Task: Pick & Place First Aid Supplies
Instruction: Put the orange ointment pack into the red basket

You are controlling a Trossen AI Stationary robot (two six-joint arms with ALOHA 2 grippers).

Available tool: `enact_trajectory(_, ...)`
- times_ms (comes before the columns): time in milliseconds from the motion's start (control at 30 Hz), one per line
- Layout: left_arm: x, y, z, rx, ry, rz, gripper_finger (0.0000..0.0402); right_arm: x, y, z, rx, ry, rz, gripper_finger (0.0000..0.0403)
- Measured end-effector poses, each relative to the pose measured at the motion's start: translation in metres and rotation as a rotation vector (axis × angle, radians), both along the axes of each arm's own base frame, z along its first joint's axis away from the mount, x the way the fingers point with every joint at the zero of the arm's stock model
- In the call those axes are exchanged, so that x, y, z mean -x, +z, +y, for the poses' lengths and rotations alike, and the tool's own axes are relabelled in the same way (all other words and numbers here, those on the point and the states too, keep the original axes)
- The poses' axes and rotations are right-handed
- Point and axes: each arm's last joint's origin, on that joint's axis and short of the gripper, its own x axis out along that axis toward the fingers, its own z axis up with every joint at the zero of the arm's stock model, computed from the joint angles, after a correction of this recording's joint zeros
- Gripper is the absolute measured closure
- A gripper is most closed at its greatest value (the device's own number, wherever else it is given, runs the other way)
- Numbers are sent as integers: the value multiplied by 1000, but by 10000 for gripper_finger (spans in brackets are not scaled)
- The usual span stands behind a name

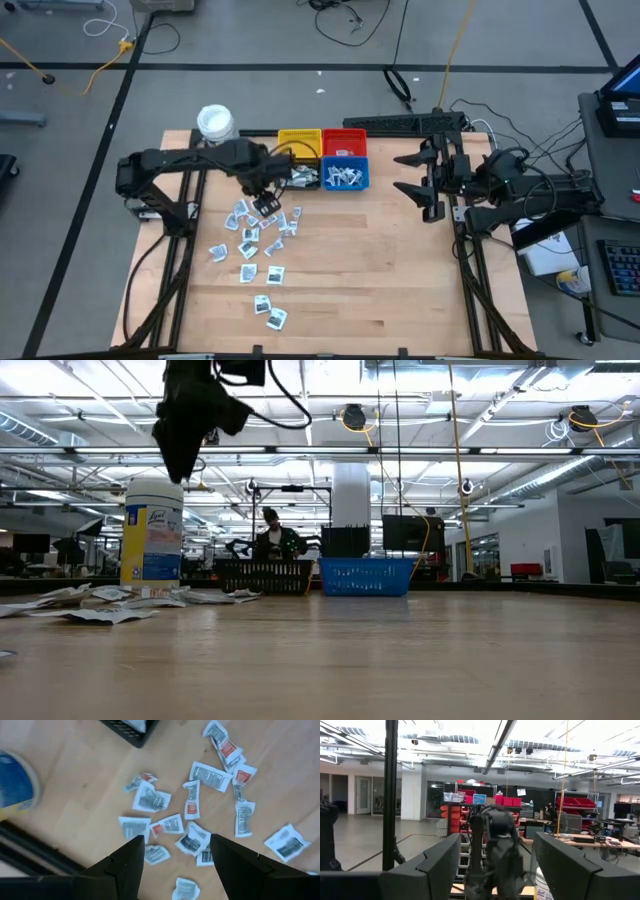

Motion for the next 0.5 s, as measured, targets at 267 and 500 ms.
enact_trajectory(267, 4, -59, -13, 19, 31, 56, 170, 0, 0, 0, -5, 3, 1, 156)
enact_trajectory(500, 5, -101, -27, 68, 20, 14, 170, 0, 0, 0, -5, 6, 2, 156)
